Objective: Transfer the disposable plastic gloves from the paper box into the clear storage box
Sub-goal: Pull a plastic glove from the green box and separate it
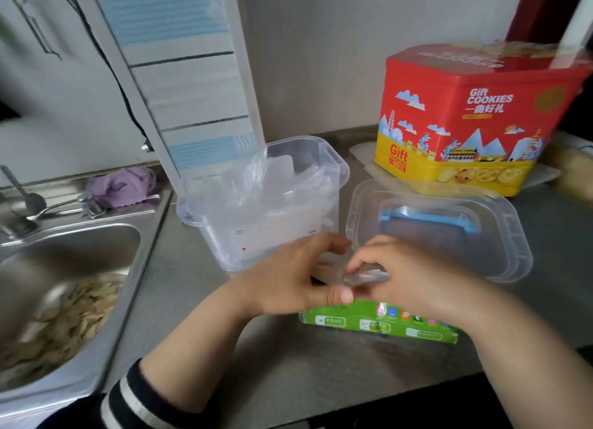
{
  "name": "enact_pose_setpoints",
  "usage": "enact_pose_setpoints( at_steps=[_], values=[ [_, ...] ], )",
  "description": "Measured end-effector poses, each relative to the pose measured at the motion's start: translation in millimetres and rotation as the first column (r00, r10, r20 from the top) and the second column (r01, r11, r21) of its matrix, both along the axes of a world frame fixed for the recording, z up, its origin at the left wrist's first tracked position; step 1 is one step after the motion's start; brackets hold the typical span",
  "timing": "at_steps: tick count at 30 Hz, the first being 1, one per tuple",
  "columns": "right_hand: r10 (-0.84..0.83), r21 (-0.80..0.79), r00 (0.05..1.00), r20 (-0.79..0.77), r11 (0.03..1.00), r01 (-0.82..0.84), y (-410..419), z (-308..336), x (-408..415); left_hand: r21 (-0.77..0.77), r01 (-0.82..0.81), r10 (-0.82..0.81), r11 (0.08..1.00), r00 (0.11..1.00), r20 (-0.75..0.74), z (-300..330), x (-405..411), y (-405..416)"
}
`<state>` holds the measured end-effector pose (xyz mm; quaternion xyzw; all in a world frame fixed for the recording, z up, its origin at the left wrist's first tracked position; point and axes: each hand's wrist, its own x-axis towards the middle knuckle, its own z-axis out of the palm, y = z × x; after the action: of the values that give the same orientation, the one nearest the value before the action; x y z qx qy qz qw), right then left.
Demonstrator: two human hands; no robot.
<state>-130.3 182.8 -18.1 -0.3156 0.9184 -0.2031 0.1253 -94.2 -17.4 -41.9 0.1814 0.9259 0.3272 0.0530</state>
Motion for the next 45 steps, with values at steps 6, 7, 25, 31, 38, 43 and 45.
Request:
enact_pose_setpoints(
  at_steps=[6,7,25,31,38,43,45],
  values=[
    [-0.045,-0.283,0.993,0.106,0.956,0.074,18,-26,-7,-0.187,0.062,-0.069,0.980,0.997,-0.032,-20,-3,12],
    [-0.035,-0.311,0.992,0.122,0.948,0.071,19,-26,-8,-0.174,0.067,-0.073,0.983,0.997,-0.031,-21,-4,11],
    [-0.103,-0.534,0.994,-0.034,0.842,0.069,15,-22,-3,-0.085,0.050,-0.052,0.995,0.998,-0.020,-17,-9,4],
    [-0.096,-0.603,0.984,0.153,0.779,0.170,12,-25,-4,-0.192,0.012,-0.027,0.981,0.997,-0.076,-16,-10,-1],
    [-0.153,-0.382,0.986,-0.065,0.917,0.117,8,-22,0,-0.207,0.039,-0.048,0.977,0.998,-0.040,-15,-11,0],
    [-0.165,-0.651,0.965,0.203,0.714,0.259,-1,-26,8,-0.209,0.048,-0.046,0.977,0.999,0.013,-12,-13,-6],
    [-0.183,-0.747,0.935,0.302,0.564,0.352,-2,-24,5,-0.244,0.033,-0.032,0.969,0.999,0.011,-14,-14,-3]
  ],
)
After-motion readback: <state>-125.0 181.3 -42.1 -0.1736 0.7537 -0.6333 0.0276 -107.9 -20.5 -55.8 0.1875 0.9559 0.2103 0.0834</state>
